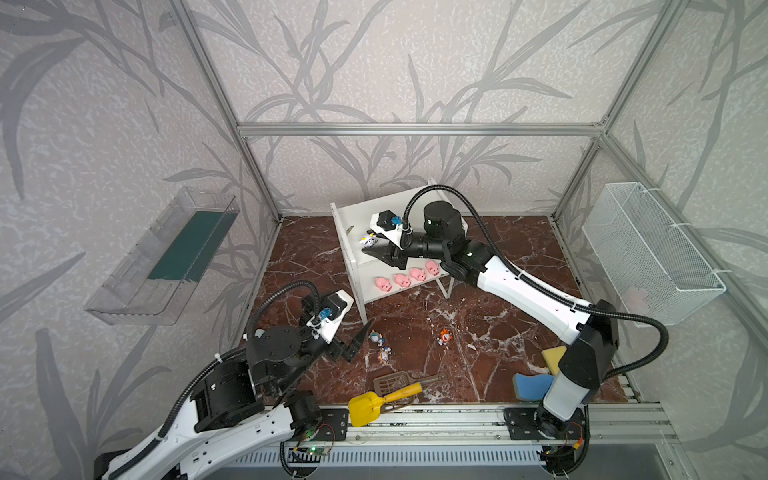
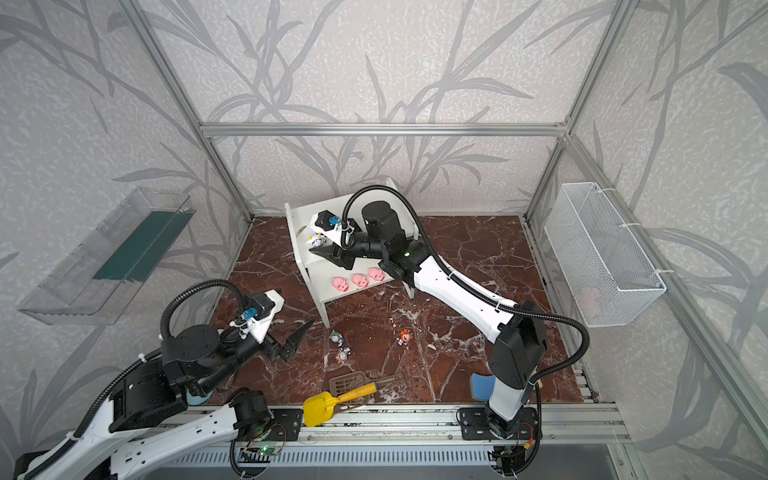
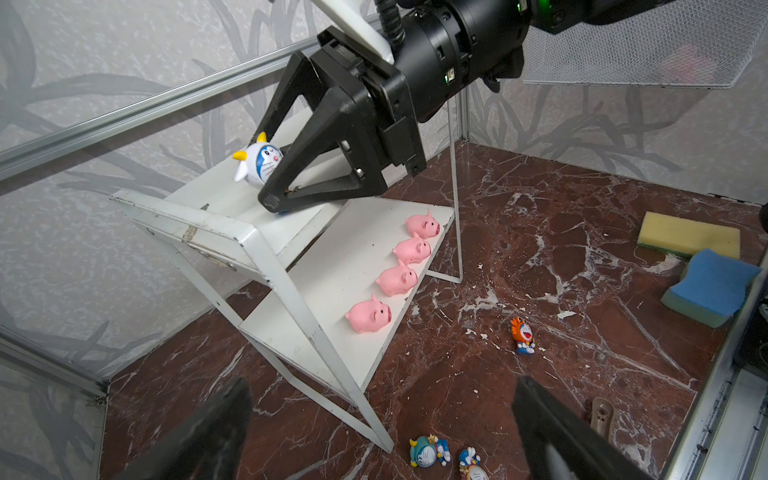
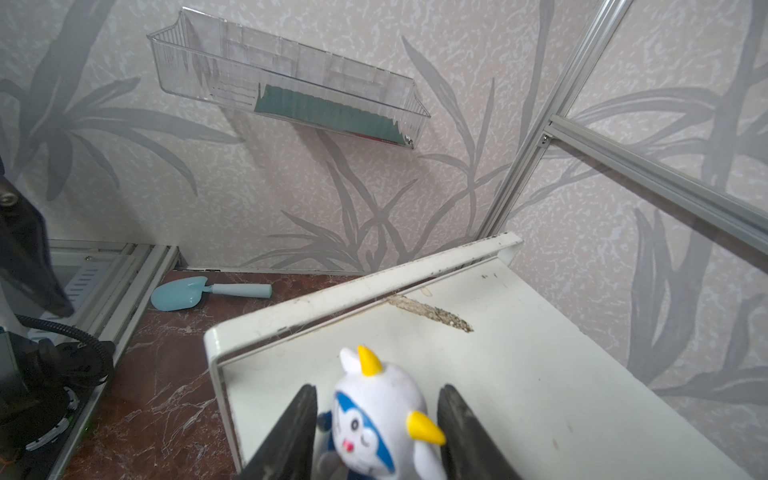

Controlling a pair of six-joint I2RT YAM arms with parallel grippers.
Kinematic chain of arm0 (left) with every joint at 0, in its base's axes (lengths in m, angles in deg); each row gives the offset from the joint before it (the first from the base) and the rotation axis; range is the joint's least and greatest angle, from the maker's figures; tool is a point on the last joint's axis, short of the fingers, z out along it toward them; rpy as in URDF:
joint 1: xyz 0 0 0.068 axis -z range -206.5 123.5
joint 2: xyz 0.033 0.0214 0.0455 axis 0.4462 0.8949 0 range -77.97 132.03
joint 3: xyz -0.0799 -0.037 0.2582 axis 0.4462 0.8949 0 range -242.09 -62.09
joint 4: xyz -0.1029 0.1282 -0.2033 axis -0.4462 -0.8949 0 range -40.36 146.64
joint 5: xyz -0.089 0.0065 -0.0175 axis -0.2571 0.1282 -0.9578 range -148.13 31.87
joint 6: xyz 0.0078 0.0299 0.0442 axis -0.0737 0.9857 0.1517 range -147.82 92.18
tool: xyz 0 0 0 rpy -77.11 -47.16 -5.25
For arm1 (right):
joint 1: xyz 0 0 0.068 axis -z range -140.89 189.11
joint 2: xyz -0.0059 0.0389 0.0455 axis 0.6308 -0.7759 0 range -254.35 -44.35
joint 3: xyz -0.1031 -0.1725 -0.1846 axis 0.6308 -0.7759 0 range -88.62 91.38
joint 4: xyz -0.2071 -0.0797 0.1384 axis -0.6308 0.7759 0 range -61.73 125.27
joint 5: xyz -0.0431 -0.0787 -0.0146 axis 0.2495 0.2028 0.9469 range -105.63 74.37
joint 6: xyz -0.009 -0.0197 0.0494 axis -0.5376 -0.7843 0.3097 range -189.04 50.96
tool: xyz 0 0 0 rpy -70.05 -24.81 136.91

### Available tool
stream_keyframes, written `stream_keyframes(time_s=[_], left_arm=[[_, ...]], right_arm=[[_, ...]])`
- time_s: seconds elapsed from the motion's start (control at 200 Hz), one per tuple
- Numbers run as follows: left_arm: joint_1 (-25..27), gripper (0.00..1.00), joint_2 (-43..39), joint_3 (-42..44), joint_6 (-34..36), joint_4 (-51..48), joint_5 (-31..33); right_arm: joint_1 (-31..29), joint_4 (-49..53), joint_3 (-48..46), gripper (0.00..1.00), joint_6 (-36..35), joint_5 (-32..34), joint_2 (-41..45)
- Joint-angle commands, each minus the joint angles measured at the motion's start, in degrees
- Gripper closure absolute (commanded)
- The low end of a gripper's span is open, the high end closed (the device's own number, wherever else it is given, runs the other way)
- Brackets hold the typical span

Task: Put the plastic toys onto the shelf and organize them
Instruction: 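Open the right gripper and withdraw it toward the floor figures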

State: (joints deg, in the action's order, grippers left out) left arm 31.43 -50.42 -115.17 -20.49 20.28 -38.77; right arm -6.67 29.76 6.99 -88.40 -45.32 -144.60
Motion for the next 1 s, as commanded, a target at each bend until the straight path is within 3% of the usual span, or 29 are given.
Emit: stream_keyframes(time_s=[0.0, 0.37, 0.465, 0.525, 0.68, 0.79, 0.995], left_arm=[[-0.50, 0.01, 0.48, 0.48, -0.21, 0.87, -0.80], [-1.24, 0.01, 0.79, 0.70, -0.13, 1.15, -1.53], [-1.41, 0.01, 1.03, 0.86, 0.22, 1.32, -2.00], [-1.51, 0.01, 1.36, 0.73, 0.40, 1.38, -2.50], [-1.73, 0.01, 2.38, 0.99, 0.49, 1.96, -3.97], [-1.79, 0.01, 3.64, 1.04, 0.25, 1.82, -5.65], [-1.77, 0.01, 3.74, 2.45, 0.31, 3.35, -8.61]], right_arm=[[0.34, 0.33, -0.25, 0.52, -0.40, -1.24, 2.09], [0.87, 2.63, -0.11, 0.51, 1.78, -1.48, 7.12], [0.87, 3.82, -2.42, 0.44, 2.38, 0.14, 10.50], [0.87, 5.33, -4.69, 0.32, 2.78, 2.02, 13.42], [-0.10, 8.32, -16.00, 0.04, 4.53, 9.35, 24.40], [-1.32, 10.72, -26.83, 0.02, 7.50, 15.49, 34.10], [-1.38, 12.19, -49.32, 0.02, 21.83, 22.50, 50.12]])
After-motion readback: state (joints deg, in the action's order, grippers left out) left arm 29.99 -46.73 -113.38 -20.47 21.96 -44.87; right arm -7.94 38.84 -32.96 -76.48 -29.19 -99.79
